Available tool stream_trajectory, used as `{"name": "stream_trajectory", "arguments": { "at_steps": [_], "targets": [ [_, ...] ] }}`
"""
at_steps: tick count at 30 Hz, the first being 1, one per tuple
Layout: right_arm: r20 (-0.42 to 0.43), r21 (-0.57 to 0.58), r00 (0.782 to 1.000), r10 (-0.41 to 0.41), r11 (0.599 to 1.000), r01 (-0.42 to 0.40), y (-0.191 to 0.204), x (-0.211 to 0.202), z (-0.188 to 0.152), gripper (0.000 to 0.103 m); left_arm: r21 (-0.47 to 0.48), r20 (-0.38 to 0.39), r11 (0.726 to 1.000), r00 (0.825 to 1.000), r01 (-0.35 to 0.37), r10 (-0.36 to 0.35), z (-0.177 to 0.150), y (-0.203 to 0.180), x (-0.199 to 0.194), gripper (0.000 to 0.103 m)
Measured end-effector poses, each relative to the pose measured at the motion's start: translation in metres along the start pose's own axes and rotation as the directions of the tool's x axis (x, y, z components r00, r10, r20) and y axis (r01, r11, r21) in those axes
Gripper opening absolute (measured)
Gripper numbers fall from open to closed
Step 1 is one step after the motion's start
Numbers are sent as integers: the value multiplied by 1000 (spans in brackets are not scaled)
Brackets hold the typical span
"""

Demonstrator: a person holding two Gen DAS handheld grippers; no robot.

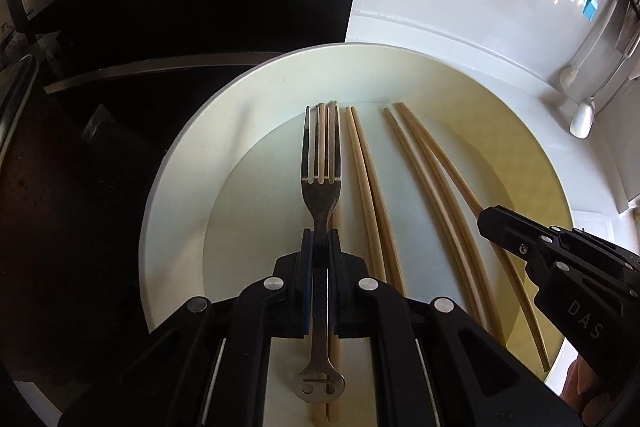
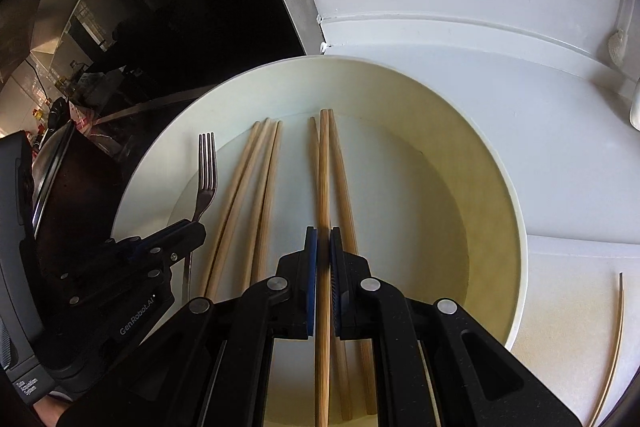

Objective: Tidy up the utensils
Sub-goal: 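Carry the fork and chopstick over the white basin and lower them with both grippers, then open both grippers to release the fork and chopstick into the basin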

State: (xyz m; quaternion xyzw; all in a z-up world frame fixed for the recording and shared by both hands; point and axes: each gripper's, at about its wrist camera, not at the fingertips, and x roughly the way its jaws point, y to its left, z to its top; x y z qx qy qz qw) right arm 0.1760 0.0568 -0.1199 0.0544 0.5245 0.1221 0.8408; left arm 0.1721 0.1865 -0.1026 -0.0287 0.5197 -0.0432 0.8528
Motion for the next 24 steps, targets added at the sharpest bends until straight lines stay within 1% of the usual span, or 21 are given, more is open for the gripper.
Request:
{"name": "stream_trajectory", "arguments": {
  "at_steps": [10, 11, 12, 13, 14, 15, 16, 17, 18, 19, 21, 24],
  "targets": [
    [-46, -14, 999, -18, 1000, 17, -1, 10, -1, 7, -8, -55, 1000, 998, -15, 15, 7, -3, 18, 8],
    [-47, -15, 999, -19, 1000, 18, -1, 10, -1, 7, -13, -57, 1000, 998, -17, 16, 7, -2, 17, 8],
    [-49, -15, 999, -21, 1000, 20, -2, 8, -2, 11, -15, -54, 1000, 998, -21, 20, 6, -2, 16, 11],
    [-45, -17, 999, -22, 1000, 21, -2, 6, -2, 13, -13, -47, 1000, 999, -28, 28, 6, -1, 14, 14],
    [-35, -22, 999, -29, 999, 29, -2, 3, -2, 16, -10, -38, 999, 999, -38, 38, 6, -1, 11, 26],
    [-26, -27, 999, -38, 999, 38, -1, 1, -1, 19, -11, -29, 999, 998, -49, 49, 6, -1, 7, 45],
    [-17, -32, 999, -40, 999, 40, -1, -2, -1, 21, -16, -17, 998, 998, -60, 60, 5, 0, 2, 55],
    [-7, -34, 999, -42, 999, 42, -1, -7, -1, 22, -25, -1, 997, 998, -68, 68, 5, 2, -3, 69],
    [4, -36, 999, -44, 998, 45, -1, -11, -1, 25, -34, 18, 997, 997, -71, 71, 5, 3, -10, 72],
    [14, -37, 999, -44, 998, 45, -2, -16, -2, 26, -38, 28, 996, 997, -74, 75, 4, 4, -15, 72],
    [33, -33, 999, -43, 998, 44, -4, -26, -4, 34, -39, 36, 996, 996, -79, 81, 4, 5, -24, 76],
    [44, -13, 998, -33, 999, 34, -8, -39, -7, 39, -42, 52, 996, 995, -85, 87, 2, 4, -37, 80]
  ]
}}
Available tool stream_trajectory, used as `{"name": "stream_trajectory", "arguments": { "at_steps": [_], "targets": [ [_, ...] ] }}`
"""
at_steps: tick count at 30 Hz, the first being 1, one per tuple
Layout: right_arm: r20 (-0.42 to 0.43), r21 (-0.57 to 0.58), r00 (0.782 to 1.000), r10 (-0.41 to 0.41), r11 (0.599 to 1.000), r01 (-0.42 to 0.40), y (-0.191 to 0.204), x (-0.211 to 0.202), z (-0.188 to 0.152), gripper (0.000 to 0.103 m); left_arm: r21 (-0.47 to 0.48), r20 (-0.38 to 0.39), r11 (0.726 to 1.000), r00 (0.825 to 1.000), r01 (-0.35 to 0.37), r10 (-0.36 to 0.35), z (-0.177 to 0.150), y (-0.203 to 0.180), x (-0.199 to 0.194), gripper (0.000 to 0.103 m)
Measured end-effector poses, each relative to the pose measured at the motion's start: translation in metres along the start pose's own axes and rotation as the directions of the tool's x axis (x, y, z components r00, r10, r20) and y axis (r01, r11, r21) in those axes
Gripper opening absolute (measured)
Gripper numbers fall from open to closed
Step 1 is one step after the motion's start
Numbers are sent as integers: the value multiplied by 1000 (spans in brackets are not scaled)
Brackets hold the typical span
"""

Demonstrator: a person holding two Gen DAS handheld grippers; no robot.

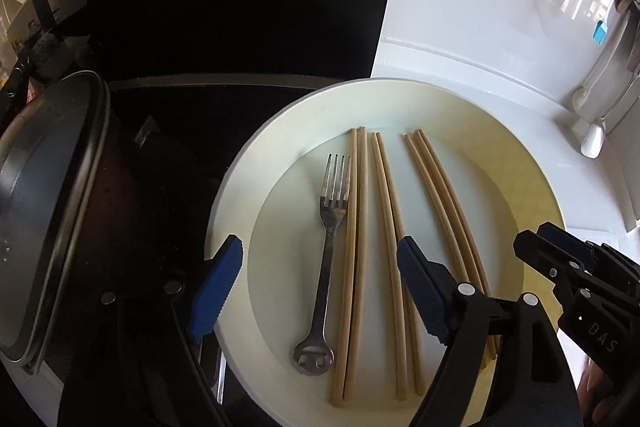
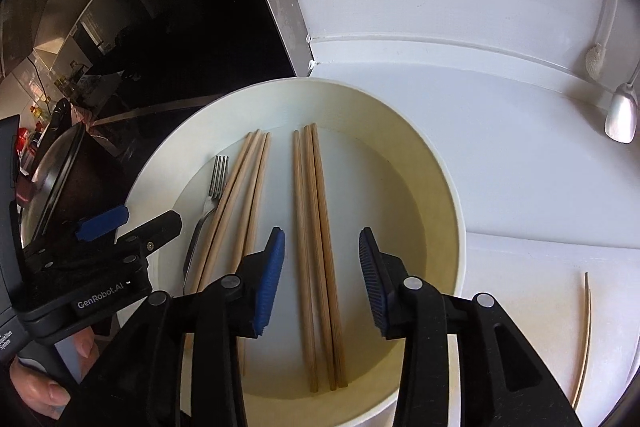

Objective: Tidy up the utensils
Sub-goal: 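Open both grippers to release the fork and chopstick into the basin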

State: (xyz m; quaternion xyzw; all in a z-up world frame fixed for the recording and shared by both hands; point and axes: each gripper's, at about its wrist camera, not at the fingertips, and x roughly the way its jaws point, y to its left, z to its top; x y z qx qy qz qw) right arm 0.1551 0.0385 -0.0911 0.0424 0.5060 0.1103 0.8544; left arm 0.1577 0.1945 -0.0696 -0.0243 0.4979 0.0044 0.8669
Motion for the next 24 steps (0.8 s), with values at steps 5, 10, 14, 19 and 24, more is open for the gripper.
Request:
{"name": "stream_trajectory", "arguments": {
  "at_steps": [5, 10, 14, 19, 24],
  "targets": [
    [12, -20, 1000, 25, 1000, -25, 1, -17, -3, 48, 9, 5, 1000, 1000, 7, -7, -2, -4, -15, 83],
    [26, -37, 999, 38, 999, -37, -2, -35, -7, 51, 36, 17, 999, 1000, 9, -9, -2, -16, -23, 83],
    [6, -23, 999, 49, 999, -49, -8, -37, -9, 52, 38, 15, 999, 1000, 13, -13, 0, -22, -24, 83],
    [27, -16, 999, 46, 999, -46, -15, -51, -13, 53, 35, 9, 999, 999, 41, -41, 5, -25, -33, 83],
    [69, 45, 996, 51, 998, -54, -24, -61, -18, 55, 72, 41, 997, 999, 17, -20, 2, -28, -47, 83]
  ]
}}
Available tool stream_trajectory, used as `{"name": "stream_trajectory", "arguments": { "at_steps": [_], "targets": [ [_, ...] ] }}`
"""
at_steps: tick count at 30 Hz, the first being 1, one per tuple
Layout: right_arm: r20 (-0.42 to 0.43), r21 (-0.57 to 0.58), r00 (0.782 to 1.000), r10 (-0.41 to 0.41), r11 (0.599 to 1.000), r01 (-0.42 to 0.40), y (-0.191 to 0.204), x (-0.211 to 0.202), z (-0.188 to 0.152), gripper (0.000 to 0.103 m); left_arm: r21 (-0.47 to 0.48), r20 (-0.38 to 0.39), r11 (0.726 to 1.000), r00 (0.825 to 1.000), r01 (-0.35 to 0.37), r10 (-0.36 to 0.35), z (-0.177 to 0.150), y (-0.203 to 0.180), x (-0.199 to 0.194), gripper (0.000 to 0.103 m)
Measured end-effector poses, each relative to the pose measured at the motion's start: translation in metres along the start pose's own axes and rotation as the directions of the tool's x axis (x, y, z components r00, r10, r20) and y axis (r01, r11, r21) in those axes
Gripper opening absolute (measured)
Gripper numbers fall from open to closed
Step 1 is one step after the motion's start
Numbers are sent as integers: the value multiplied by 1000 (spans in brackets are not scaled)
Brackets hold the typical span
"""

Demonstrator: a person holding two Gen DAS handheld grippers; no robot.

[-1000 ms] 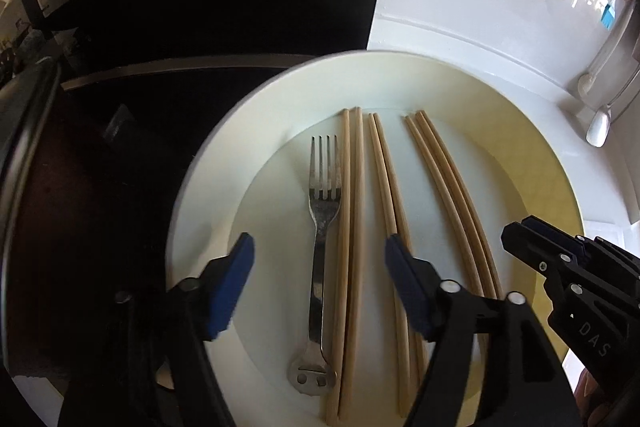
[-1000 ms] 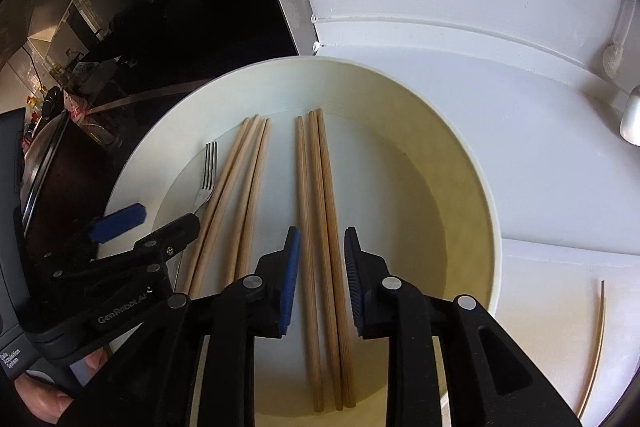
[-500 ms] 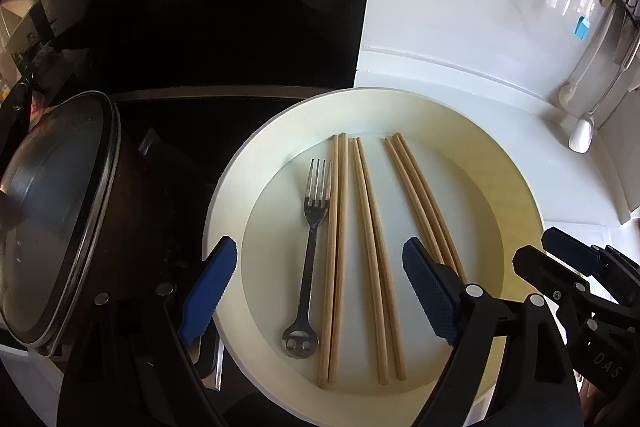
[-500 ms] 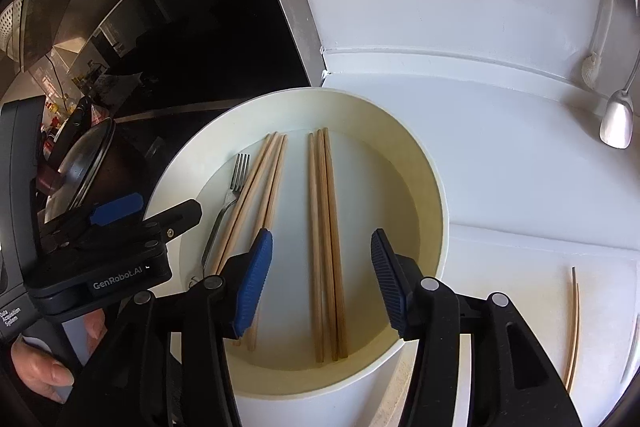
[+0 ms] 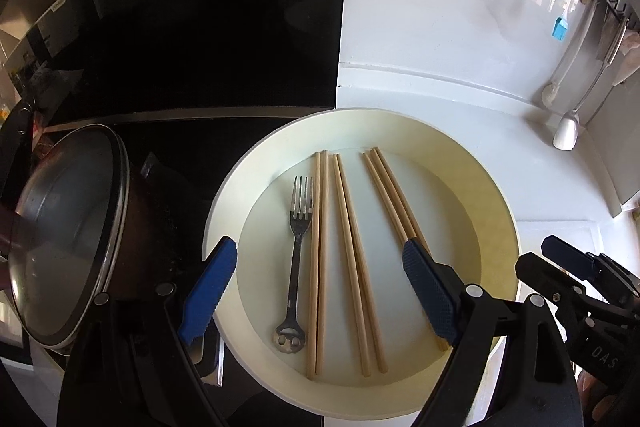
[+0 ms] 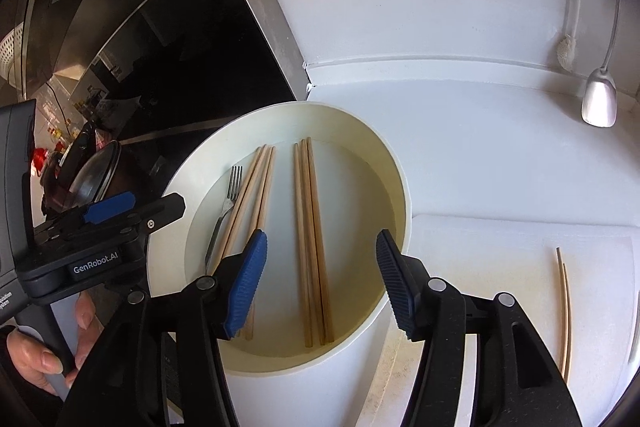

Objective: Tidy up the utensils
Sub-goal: 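Open both grippers to release the fork and chopstick into the basin, then move both open grippers back over the cutting board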

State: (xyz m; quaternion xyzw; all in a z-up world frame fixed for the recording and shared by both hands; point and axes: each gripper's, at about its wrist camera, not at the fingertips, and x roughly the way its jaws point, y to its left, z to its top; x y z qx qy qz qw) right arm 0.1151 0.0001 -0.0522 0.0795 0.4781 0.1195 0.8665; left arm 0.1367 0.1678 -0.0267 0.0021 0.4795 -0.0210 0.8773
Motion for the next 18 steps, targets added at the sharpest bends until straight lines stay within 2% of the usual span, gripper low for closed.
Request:
{"name": "stream_trajectory", "arguments": {
  "at_steps": [3, 11, 18],
  "targets": [
    [2, 4, 1000, -11, 1000, 11, 1, -4, -2, 55, -9, -6, 1000, 1000, 13, -13, -1, 2, -3, 83],
    [45, 2, 999, -11, 1000, 11, 10, -26, -1, 55, -3, 45, 999, 998, 35, -35, -5, 1, -23, 84],
    [105, 54, 993, -57, 997, 51, 4, -55, -20, 60, 41, 64, 996, 995, 74, -77, -19, -9, -32, 86]
  ]
}}
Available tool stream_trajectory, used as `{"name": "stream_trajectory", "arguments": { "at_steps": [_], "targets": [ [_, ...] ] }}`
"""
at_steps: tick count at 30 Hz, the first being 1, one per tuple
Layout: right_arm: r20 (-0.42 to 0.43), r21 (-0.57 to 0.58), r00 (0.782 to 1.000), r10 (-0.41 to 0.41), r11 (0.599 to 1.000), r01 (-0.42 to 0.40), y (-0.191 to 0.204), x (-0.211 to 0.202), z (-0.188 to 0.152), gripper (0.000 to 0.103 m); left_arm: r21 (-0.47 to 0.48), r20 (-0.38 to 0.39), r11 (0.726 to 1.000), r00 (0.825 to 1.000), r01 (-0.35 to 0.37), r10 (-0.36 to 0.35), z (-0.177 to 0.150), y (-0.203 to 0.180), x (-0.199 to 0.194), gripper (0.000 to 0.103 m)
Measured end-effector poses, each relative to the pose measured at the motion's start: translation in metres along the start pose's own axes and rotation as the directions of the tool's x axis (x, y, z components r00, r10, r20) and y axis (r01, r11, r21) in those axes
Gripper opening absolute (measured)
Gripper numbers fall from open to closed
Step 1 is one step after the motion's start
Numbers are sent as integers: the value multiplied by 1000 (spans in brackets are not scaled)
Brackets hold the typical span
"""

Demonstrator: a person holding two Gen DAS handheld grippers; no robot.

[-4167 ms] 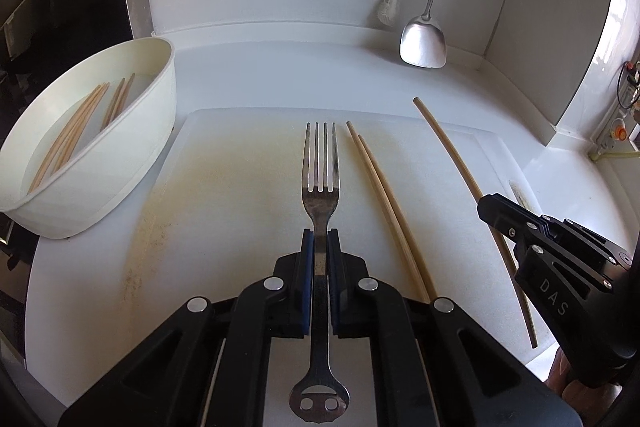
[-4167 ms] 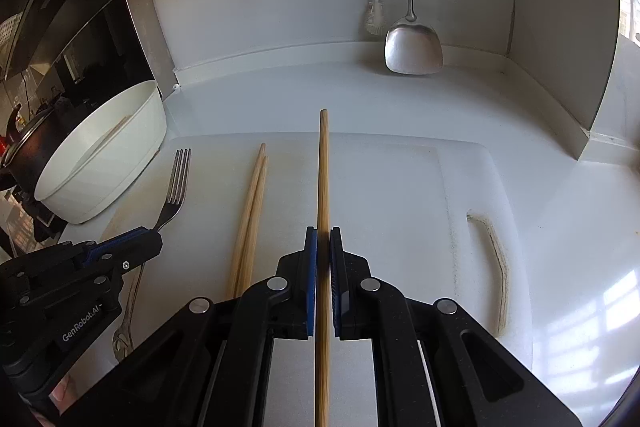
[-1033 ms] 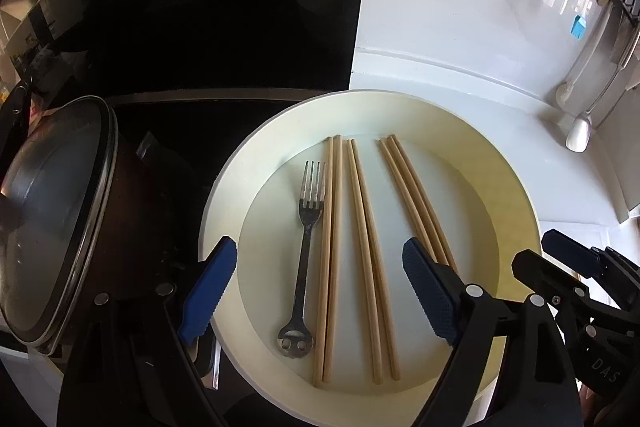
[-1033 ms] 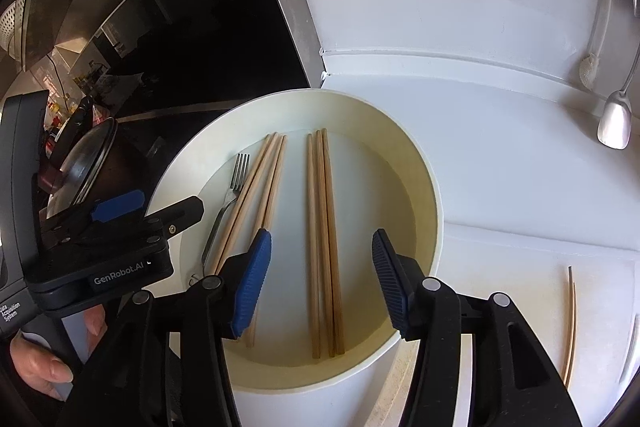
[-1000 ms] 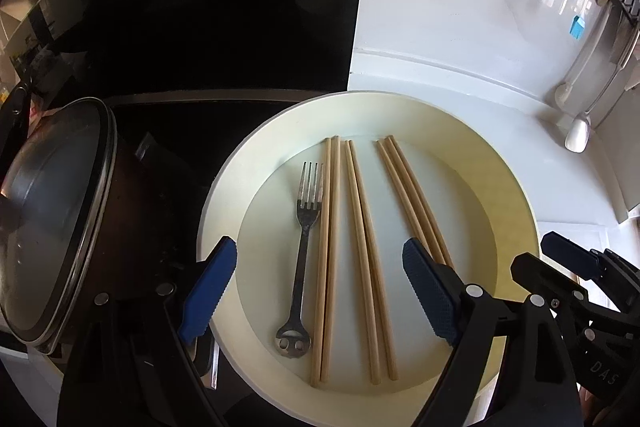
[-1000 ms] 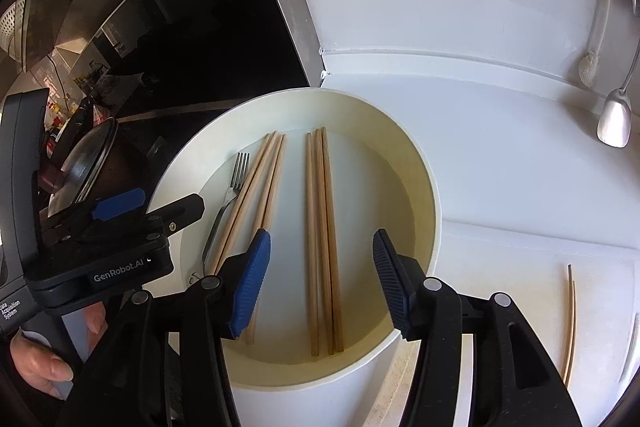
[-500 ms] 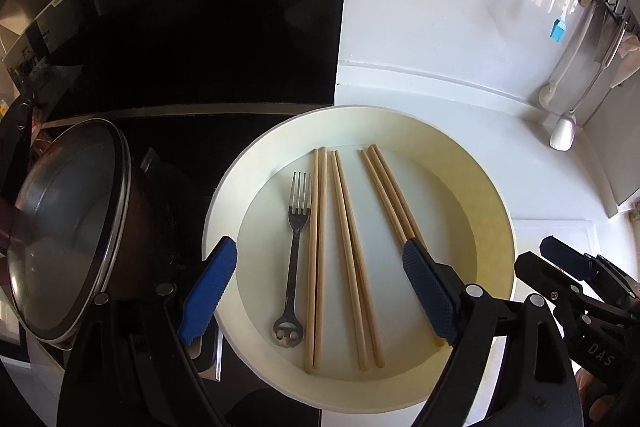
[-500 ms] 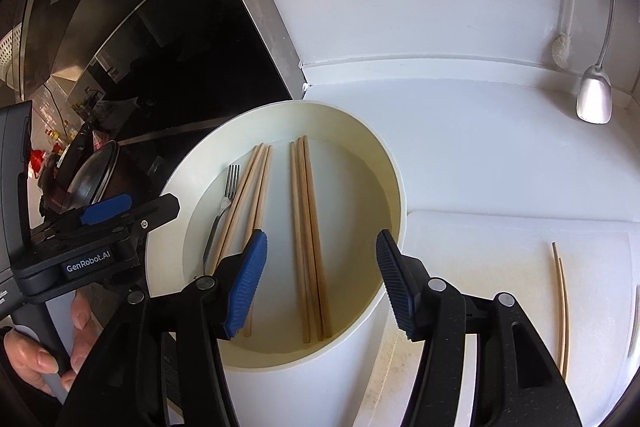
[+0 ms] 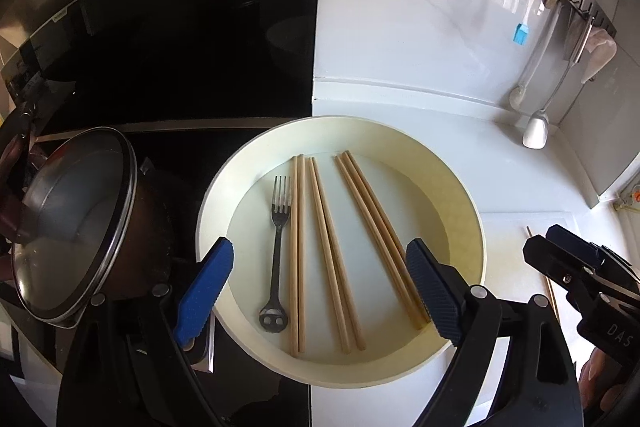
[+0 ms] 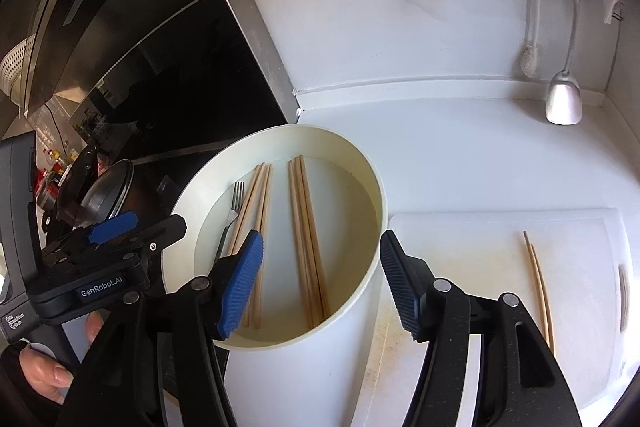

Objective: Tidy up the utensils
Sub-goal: 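Move both open grippers back over the cutting board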

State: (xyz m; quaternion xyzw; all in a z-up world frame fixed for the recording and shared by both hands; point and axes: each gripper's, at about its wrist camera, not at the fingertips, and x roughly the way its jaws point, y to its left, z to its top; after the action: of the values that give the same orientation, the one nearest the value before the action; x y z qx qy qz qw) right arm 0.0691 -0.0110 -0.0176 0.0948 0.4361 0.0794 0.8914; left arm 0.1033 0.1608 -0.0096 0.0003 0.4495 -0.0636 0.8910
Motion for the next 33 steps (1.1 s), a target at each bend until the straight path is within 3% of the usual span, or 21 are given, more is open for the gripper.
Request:
{"name": "stream_trajectory", "arguments": {
  "at_steps": [8, 16, 26, 33],
  "targets": [
    [27, 146, 995, -99, 985, 94, -59, -34, -42, 62, 60, -3, 998, 1000, 31, -31, -13, -37, 0, 86],
    [45, 216, 981, -189, 960, 175, -145, -76, -75, 62, 77, 19, 996, 998, 55, -57, -32, -106, -6, 86],
    [9, 153, 990, -142, 978, 139, -243, -108, -98, 62, -41, -31, 999, 1000, 0, -1, -77, -190, -8, 87],
    [-48, 54, 994, -100, 993, 103, -261, -95, -105, 62, -109, -59, 993, 997, -47, 40, -102, -215, -10, 92]
  ]
}}
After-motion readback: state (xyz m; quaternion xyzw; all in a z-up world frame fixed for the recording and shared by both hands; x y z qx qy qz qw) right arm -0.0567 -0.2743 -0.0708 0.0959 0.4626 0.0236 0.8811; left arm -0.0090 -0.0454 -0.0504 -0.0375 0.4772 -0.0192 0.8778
